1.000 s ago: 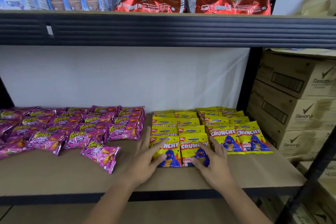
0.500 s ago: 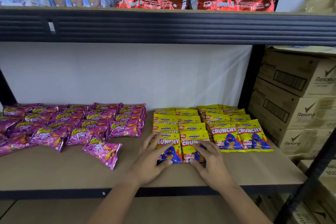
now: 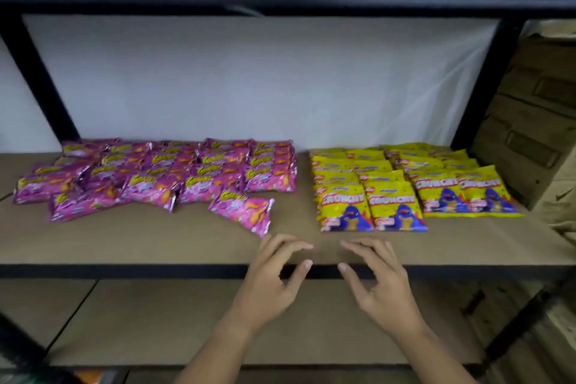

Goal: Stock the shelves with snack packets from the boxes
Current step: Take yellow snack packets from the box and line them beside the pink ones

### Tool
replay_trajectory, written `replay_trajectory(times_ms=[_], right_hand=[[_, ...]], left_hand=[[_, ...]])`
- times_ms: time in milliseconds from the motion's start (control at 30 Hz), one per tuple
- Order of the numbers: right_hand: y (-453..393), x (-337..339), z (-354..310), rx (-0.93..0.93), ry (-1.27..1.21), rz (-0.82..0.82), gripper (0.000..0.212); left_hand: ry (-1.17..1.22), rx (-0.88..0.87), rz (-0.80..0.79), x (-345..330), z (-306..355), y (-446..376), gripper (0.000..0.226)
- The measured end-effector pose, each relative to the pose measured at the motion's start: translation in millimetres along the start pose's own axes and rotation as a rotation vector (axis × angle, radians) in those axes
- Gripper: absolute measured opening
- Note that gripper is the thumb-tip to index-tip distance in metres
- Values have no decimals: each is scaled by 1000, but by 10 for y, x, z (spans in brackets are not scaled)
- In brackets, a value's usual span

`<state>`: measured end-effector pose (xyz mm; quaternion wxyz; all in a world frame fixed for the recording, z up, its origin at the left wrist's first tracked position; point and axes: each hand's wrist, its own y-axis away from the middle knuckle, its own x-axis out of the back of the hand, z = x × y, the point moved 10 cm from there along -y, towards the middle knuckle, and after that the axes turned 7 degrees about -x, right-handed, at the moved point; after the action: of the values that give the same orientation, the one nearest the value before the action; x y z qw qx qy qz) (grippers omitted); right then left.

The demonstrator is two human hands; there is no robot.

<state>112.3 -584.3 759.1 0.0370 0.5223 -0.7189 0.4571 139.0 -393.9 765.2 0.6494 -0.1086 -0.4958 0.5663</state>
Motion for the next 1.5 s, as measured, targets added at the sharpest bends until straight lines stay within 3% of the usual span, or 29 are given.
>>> replay_trajectory(times_ms=[100,233,500,733,1000,1267,1500], right_hand=[[334,-442,-310,9,5,26,27],[807,-1241,-667,29,7,-5,22],[2202,-3579,-814,-228,-223,-420,23],[3626,-5689,-97,-395,-294,-668,27],[5253,-7824,1009,-555,-334,-894,33],[6290,-9151,1602,-651,-227,-1029,44],[6409,-9570,1798,-806,-113,-1005,40]], left_hand=[[-29,47,100,423,-266,629,20],[-17,325,153,935,-1034,1813,23],[-41,957,312,1789,-2508,4830,27],[-169,1338,420,1556,-3652,7116,38],[-278,1606,394,697,-4997,8527,54],[-518,1959,320,235,-5570,9463,62],[-764,1784,165,325,-5690,9376,37]])
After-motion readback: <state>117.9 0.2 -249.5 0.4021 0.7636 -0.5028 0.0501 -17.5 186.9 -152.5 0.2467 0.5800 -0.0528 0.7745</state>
